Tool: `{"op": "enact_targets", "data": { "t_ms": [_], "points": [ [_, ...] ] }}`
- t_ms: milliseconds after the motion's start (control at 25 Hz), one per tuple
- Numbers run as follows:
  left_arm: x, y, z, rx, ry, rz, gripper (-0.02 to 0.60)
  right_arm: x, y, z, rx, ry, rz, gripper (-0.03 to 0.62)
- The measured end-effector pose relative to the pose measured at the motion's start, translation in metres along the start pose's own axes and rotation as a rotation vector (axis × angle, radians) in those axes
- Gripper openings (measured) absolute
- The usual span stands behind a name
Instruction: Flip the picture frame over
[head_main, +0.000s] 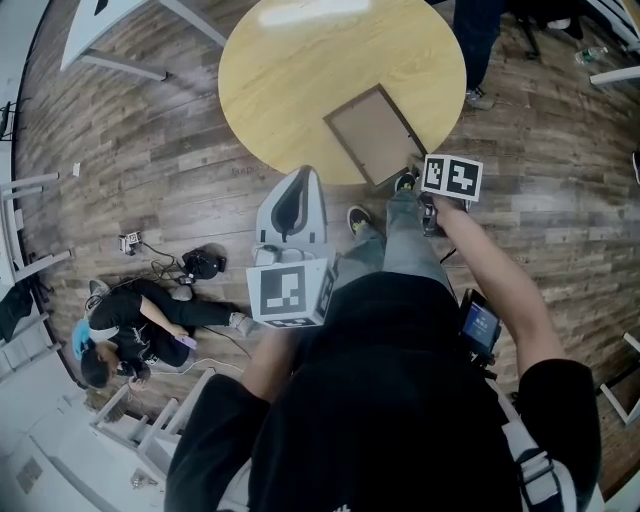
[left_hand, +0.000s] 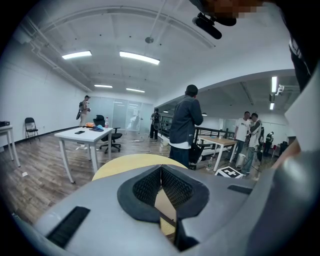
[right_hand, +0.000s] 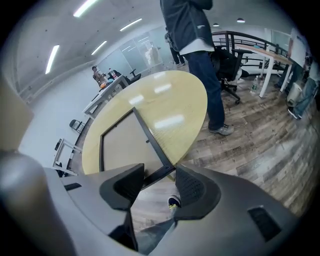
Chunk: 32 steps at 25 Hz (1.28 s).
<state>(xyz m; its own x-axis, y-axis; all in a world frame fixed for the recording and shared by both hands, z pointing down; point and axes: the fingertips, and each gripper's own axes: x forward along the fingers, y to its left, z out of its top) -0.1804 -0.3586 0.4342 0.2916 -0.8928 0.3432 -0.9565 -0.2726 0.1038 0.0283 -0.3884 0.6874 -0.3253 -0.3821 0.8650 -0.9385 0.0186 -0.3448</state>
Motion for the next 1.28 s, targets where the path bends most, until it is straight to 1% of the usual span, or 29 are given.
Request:
{"op": "enact_targets", "data": {
  "t_ms": [80,200,360,440,640,680,720,800,880,1040,1160,1280],
  "points": [
    [0.000,0.000,0.001,0.003,-0.005,0.000,0.021,-0.001,0.002,0.000,-0.013,-0.001,0.005,0.189],
    [0.000,-0.001,0.006,0.004,-0.020,-0.005,0.022,-0.010,0.003,0.008,-0.066,-0.023,0.002,0.196],
    [-0.001,-0.001,0.015,0.013,-0.042,-0.014,0.023,-0.030,0.014,0.032,-0.153,-0.096,-0.010,0.206],
    [-0.003,0.000,0.020,0.012,-0.057,-0.016,0.022,-0.044,0.027,0.046,-0.223,-0.152,-0.002,0.206],
    [-0.003,-0.001,0.040,0.015,-0.096,-0.017,0.022,-0.087,0.076,0.085,-0.441,-0.320,0.077,0.201],
    [-0.002,-0.002,0.045,0.020,-0.108,-0.019,0.023,-0.099,0.084,0.094,-0.480,-0.362,0.084,0.188],
    [-0.003,-0.004,0.050,0.024,-0.122,-0.020,0.023,-0.112,0.092,0.101,-0.512,-0.405,0.091,0.160],
    [-0.007,-0.008,0.060,0.030,-0.151,-0.027,0.022,-0.139,0.106,0.113,-0.556,-0.494,0.103,0.112],
    [-0.014,-0.012,0.070,0.033,-0.174,-0.033,0.021,-0.164,0.118,0.120,-0.590,-0.566,0.112,0.083],
    [-0.025,-0.026,0.083,0.041,-0.200,-0.037,0.021,-0.200,0.125,0.119,-0.617,-0.641,0.142,0.040],
    [-0.024,-0.040,0.087,0.061,-0.212,-0.047,0.021,-0.220,0.127,0.116,-0.619,-0.684,0.183,0.029],
    [-0.025,-0.045,0.090,0.064,-0.212,-0.061,0.021,-0.237,0.138,0.110,-0.643,-0.716,0.214,0.021]
  ]
}}
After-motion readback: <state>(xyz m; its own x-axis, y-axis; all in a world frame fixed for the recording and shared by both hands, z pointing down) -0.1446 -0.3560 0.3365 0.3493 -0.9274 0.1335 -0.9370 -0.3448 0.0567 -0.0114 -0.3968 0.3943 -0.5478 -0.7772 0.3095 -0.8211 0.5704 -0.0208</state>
